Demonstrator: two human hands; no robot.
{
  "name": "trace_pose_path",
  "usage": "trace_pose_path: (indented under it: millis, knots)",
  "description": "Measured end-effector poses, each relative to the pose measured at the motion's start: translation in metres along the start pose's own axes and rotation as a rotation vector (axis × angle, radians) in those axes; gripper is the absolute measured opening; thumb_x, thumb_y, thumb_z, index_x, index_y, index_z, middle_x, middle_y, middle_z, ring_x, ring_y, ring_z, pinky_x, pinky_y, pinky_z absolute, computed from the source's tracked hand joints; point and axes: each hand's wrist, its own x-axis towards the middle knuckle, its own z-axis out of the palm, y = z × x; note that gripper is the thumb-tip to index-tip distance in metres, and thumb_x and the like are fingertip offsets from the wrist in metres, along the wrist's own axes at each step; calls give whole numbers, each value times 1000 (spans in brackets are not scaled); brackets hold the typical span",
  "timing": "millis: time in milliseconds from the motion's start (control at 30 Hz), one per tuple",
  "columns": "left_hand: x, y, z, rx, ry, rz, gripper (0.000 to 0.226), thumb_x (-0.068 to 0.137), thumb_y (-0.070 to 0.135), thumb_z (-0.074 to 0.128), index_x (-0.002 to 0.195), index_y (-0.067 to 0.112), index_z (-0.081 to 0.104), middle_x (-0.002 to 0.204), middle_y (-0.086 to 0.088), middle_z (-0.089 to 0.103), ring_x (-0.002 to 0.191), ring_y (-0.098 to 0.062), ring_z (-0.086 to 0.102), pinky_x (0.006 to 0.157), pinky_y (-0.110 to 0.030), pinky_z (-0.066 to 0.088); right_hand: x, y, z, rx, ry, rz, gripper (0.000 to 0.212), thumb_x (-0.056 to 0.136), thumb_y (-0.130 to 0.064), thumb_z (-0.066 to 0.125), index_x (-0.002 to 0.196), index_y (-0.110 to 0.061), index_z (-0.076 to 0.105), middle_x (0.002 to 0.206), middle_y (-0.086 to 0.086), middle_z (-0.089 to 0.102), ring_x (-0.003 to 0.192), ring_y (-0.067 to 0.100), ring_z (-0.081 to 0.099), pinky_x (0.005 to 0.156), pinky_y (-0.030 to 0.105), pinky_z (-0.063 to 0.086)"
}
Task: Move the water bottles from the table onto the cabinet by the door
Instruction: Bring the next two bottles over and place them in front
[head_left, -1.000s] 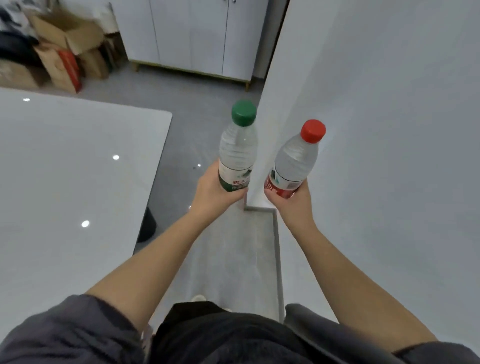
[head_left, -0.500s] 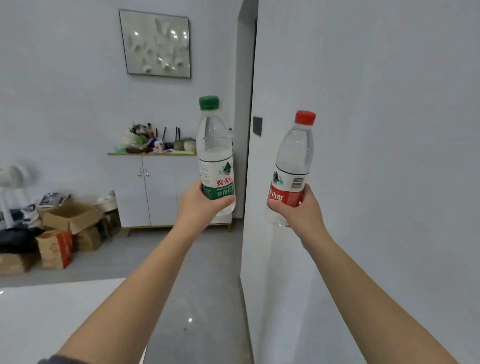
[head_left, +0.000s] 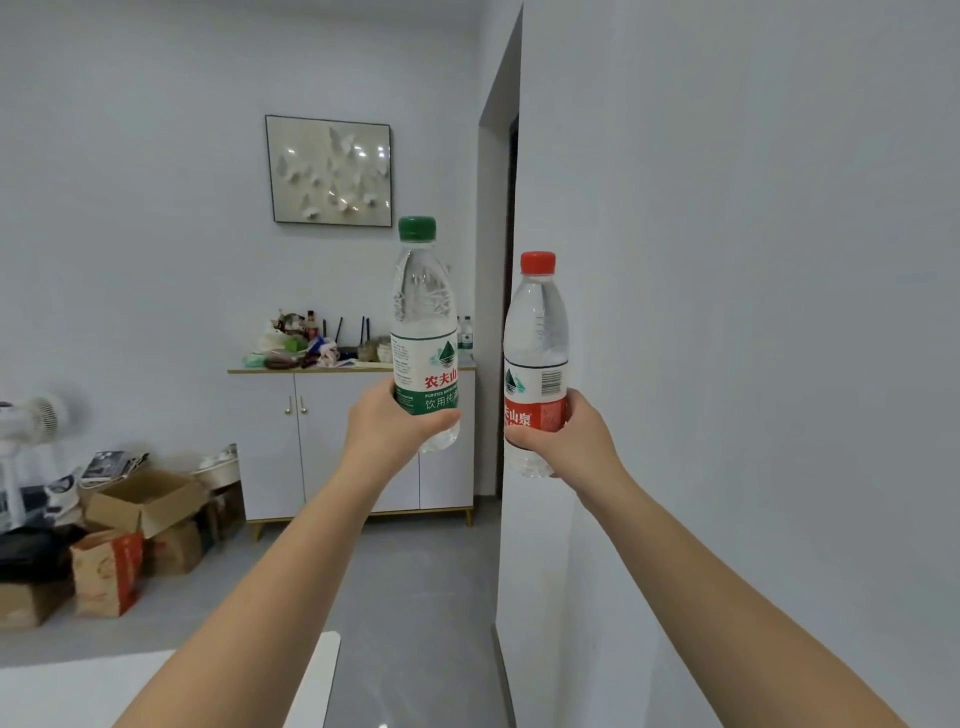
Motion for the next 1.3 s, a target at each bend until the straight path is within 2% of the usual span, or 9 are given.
trace_pose_path:
  millis: [167, 267, 400, 567, 733, 833, 1033, 1167, 1300]
  knots:
    - [17, -5, 3, -19, -5, -29, 46, 68, 27, 86, 109, 23, 65, 102, 5, 71, 96, -13, 66, 86, -35, 55, 19, 5, 20, 8, 18, 30, 60, 72, -21, 85, 123, -22, 53, 108, -9, 62, 93, 9, 61, 87, 37, 56]
    - [32, -12, 9, -1, -9, -47, 42, 69, 27, 86, 104, 25, 63, 99, 7, 69, 95, -12, 65, 84, -32, 54, 39, 12, 29, -9, 19, 38, 60, 70, -21, 85, 122, -22, 54, 112, -6, 65, 99, 14, 64, 90, 39, 56]
    - [59, -29, 22, 34, -6, -61, 48, 68, 28, 86, 110, 21, 65, 101, 6, 70, 94, -11, 65, 79, -28, 52, 73, 28, 43, -26, 28, 18, 61, 71, -22, 85, 123, -21, 53, 112, -7, 63, 101, 14, 62, 88, 31, 53]
    - [105, -58, 48, 54, 23, -78, 51, 68, 28, 85, 113, 19, 64, 102, 6, 69, 94, -11, 64, 75, -24, 48, 129, 60, 66, -4, 31, 25, 67, 73, -23, 85, 131, -20, 52, 123, -3, 63, 108, 17, 61, 96, 37, 53]
    - [170, -86, 76, 29, 61, -101, 53, 70, 24, 85, 116, 19, 60, 102, 7, 64, 96, -14, 61, 80, -27, 50, 200, 94, 84, 42, 36, 13, 65, 73, -20, 85, 130, -24, 51, 113, -10, 60, 100, 11, 57, 88, 27, 49]
    - [216, -97, 92, 9, 80, -113, 51, 70, 23, 85, 115, 20, 60, 102, 7, 65, 96, -13, 62, 80, -27, 50, 245, 107, 94, 65, 43, 12, 66, 73, -18, 84, 130, -24, 53, 112, -11, 61, 100, 11, 60, 87, 27, 50]
    - [281, -130, 125, -2, 115, -142, 49, 69, 24, 85, 112, 23, 60, 100, 8, 66, 92, -10, 62, 69, -18, 46, 323, 131, 119, 96, 51, 9, 68, 71, -17, 85, 131, -22, 54, 116, -7, 66, 103, 14, 65, 92, 37, 55]
    - [312, -153, 143, -11, 117, -168, 52, 71, 23, 84, 117, 20, 60, 100, 9, 64, 92, -10, 61, 64, -14, 43, 360, 146, 134, 125, 50, 26, 66, 71, -15, 85, 129, -24, 54, 107, -13, 62, 98, 11, 63, 88, 31, 54]
    - [351, -174, 157, -1, 131, -178, 49, 70, 24, 84, 112, 21, 61, 99, 7, 66, 90, -10, 62, 62, -13, 42, 400, 162, 151, 124, 54, 47, 67, 73, -15, 84, 132, -22, 52, 114, -9, 62, 100, 12, 61, 85, 27, 51]
